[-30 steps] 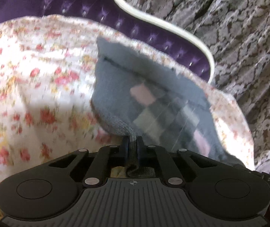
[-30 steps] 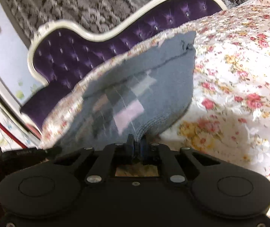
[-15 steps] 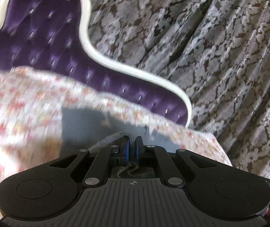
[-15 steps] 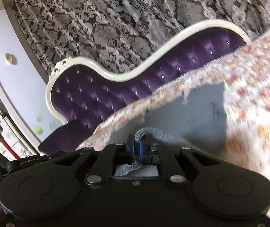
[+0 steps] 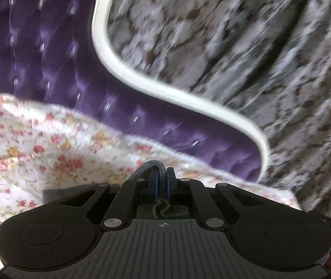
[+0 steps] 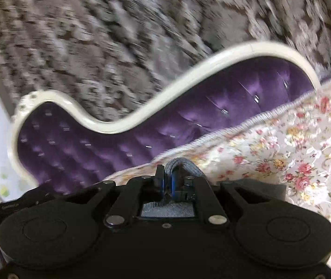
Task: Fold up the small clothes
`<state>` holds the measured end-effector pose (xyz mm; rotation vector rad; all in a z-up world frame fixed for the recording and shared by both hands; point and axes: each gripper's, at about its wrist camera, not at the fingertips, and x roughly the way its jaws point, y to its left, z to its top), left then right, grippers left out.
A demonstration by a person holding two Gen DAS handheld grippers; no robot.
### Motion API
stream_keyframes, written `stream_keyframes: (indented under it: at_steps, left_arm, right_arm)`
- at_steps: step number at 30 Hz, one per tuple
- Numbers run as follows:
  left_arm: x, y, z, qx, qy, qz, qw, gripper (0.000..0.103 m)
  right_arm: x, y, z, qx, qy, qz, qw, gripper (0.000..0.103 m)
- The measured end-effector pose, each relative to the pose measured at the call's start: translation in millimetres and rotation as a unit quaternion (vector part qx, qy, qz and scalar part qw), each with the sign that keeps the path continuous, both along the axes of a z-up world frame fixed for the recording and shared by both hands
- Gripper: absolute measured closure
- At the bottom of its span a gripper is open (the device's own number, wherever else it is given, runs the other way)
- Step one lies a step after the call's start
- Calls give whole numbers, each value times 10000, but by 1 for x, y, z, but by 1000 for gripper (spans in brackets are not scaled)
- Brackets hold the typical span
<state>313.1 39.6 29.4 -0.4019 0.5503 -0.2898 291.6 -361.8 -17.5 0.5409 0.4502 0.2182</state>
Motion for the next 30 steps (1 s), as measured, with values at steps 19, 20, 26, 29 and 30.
stream_keyframes:
  at_steps: [19, 20, 26, 29, 30]
  left_arm:
    - [13, 0, -17, 1306, 50, 126, 9913, 62]
    - [2, -5, -20, 1489, 30, -38, 9888, 60]
    - [-18, -44, -58, 2383, -21, -652, 9690, 60]
    - [-9, -48, -75, 2653, 109, -633, 9620, 60]
    - [-3, -46, -78, 2645, 193, -575, 9625, 60]
  right_arm:
    - [23, 27, -29, -1291, 186, 0, 9915, 41]
    - [16, 38, -27, -1497, 145, 200, 9884, 41]
    - [-1, 106, -45, -2698, 218, 1193, 9553, 45]
    - [9, 124, -60, -2970, 461, 1391, 9436, 50]
    - [15, 129, -65, -3024, 567, 1389, 9413, 51]
